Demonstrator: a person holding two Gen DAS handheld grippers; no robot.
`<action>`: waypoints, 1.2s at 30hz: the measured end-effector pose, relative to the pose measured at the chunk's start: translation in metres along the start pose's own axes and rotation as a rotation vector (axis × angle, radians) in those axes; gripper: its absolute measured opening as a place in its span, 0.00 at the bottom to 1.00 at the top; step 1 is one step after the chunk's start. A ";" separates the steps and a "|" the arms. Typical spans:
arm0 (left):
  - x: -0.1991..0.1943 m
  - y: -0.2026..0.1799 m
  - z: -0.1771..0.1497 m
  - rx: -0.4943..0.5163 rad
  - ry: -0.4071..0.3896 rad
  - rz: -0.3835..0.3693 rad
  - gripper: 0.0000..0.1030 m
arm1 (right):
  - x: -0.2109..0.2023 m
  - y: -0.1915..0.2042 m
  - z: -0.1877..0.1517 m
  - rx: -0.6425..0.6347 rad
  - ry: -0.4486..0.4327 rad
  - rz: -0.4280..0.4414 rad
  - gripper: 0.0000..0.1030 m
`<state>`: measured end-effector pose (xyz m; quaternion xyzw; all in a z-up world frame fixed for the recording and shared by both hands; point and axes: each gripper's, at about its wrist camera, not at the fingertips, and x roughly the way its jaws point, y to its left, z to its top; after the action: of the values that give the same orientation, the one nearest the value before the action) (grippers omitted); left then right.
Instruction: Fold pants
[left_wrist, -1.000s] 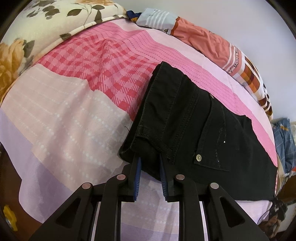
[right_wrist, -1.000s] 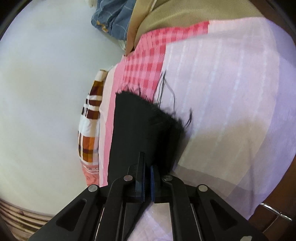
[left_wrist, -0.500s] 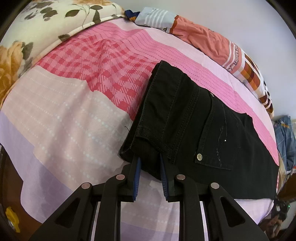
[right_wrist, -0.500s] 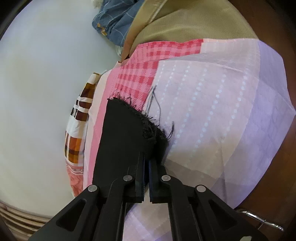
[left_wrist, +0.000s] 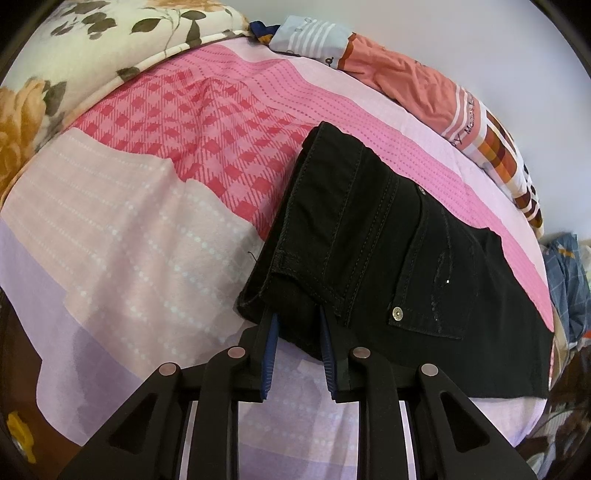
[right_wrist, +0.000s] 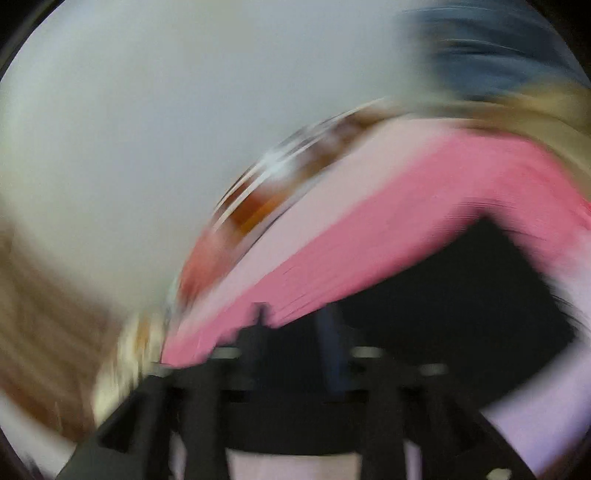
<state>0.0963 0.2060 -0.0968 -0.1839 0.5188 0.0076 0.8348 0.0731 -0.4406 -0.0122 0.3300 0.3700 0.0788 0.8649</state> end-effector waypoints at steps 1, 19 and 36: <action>0.000 0.000 -0.001 -0.006 -0.003 -0.003 0.23 | 0.028 0.025 0.000 -0.096 0.063 -0.031 0.76; 0.000 0.000 -0.004 -0.018 -0.002 -0.011 0.24 | 0.302 0.176 -0.021 -0.733 0.637 0.183 0.16; 0.001 -0.003 0.000 0.000 0.024 0.015 0.25 | 0.334 0.182 -0.045 -0.898 0.742 0.192 0.10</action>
<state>0.0972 0.2030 -0.0963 -0.1801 0.5304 0.0118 0.8283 0.2998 -0.1505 -0.1172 -0.0859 0.5469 0.4160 0.7215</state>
